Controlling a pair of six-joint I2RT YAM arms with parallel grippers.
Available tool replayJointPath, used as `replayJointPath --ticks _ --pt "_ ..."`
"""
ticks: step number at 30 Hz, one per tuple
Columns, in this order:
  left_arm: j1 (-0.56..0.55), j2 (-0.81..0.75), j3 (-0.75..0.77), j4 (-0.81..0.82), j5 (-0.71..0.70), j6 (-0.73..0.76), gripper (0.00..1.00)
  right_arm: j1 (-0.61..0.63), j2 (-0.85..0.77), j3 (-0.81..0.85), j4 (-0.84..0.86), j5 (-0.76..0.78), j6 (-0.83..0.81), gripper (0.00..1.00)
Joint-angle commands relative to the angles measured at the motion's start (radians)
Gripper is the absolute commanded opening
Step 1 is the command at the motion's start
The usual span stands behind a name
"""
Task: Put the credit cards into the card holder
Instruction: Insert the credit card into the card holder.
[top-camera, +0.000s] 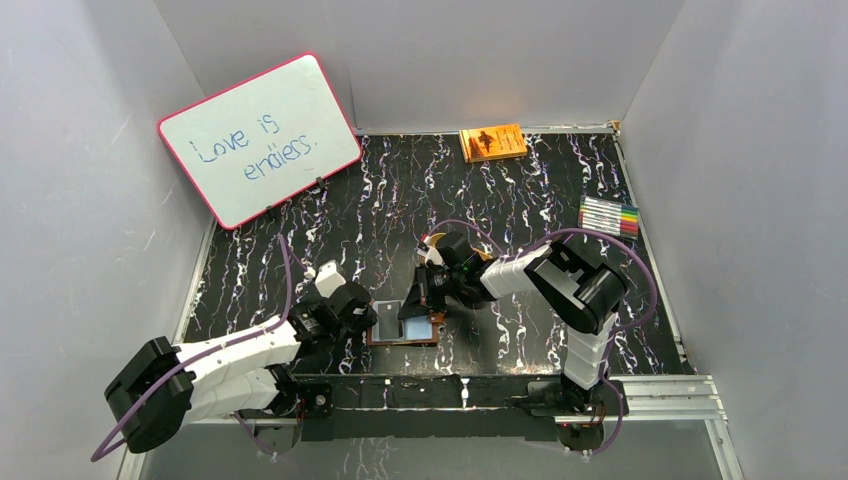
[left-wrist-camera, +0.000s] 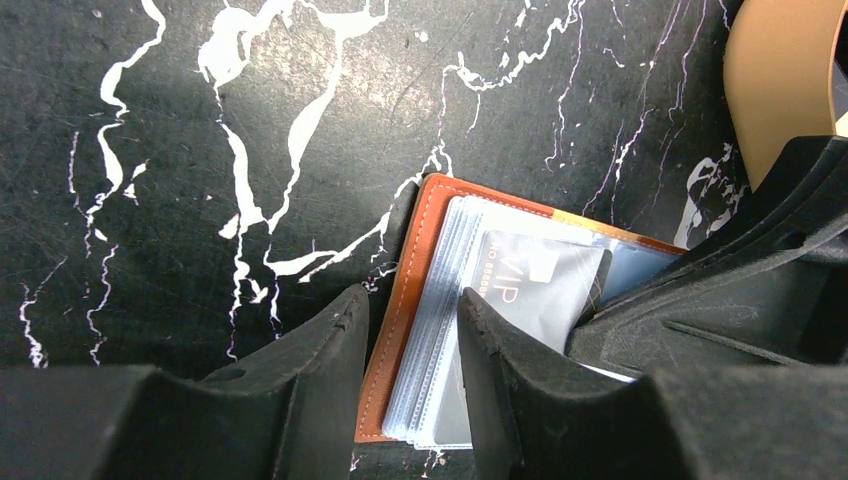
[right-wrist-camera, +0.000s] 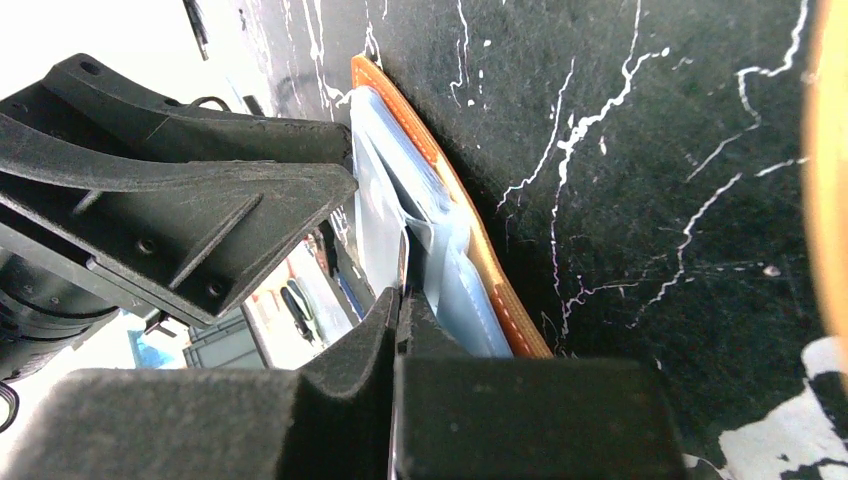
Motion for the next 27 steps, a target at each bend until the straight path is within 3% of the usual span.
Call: replayJointPath --ticks 1,9,17,27 --pt "-0.003 0.027 -0.053 -0.101 0.067 -0.002 0.37 0.011 -0.001 0.038 -0.004 0.024 -0.007 0.08" --pt "-0.003 0.010 -0.048 -0.117 0.061 -0.005 0.35 0.014 -0.019 0.066 -0.047 0.036 -0.030 0.28" --pt "-0.003 -0.044 0.008 -0.194 0.012 0.016 0.38 0.017 -0.116 0.120 -0.265 0.129 -0.121 0.49" --pt "-0.003 -0.138 0.086 -0.310 -0.032 0.029 0.44 0.034 -0.266 0.205 -0.538 0.278 -0.224 0.60"
